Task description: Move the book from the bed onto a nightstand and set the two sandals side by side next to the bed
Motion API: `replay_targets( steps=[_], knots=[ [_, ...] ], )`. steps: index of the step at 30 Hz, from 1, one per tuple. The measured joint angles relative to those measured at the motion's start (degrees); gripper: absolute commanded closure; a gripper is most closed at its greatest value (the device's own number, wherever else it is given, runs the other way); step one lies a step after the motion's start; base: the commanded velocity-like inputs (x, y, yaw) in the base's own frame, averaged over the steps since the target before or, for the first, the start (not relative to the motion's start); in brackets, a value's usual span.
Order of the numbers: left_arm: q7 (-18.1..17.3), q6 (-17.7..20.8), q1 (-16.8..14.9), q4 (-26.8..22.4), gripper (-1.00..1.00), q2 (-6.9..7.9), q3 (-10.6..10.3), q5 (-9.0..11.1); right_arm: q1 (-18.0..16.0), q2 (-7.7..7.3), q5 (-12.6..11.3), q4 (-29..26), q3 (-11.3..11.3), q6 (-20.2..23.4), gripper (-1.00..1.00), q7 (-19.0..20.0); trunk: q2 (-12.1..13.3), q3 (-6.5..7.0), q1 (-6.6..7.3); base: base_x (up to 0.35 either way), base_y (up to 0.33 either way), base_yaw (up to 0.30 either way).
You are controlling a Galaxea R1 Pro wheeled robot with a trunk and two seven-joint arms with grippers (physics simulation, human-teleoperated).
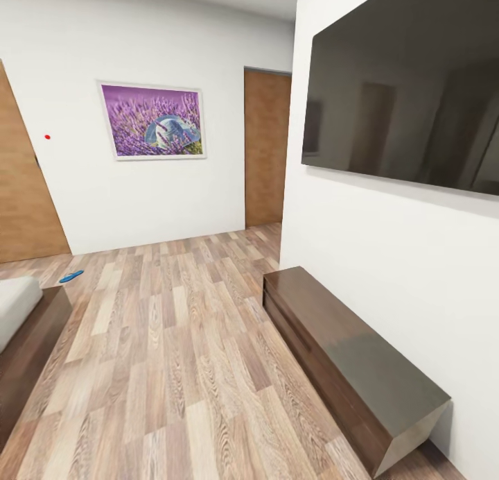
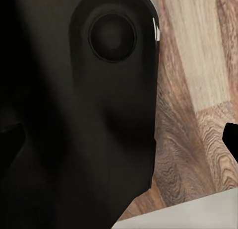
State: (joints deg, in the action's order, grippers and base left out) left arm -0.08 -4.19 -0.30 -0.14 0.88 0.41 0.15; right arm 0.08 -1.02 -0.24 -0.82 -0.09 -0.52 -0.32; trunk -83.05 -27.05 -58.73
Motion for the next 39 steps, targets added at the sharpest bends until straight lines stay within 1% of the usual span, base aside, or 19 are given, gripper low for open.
replay_targets(
  steps=[8,25,33,39],
  knots=[
    [0.0,-0.1,0.0,0.0,-1.00,0.01,0.0,-0.1,0.0,0.03,0.0,0.0,0.0,0.0,-1.00,0.0,0.0,-0.08,0.00,-0.054,0.093,0.118],
    [0.0,-0.1,0.0,0.0,-1.00,0.04,0.0,0.0,0.0,-0.02,0.0,-0.1,0.0,0.0,-1.00,0.0,0.0,-0.51,0.00,-0.007,0.169,0.231],
    [-0.1,-0.1,0.0,0.0,-1.00,0.06,0.0,0.0,0.0,-0.07,0.0,-0.1,-0.1,0.0,-1.00,0.0,0.0,-0.72,0.00,0.000,0.049,0.220],
    [-0.2,-0.1,0.0,0.0,-1.00,0.05,0.0,-0.1,0.0,-0.12,0.0,-0.1,-0.1,0.0,-1.00,0.0,0.0,-0.78,0.00,0.000,0.011,0.070]
  ],
)
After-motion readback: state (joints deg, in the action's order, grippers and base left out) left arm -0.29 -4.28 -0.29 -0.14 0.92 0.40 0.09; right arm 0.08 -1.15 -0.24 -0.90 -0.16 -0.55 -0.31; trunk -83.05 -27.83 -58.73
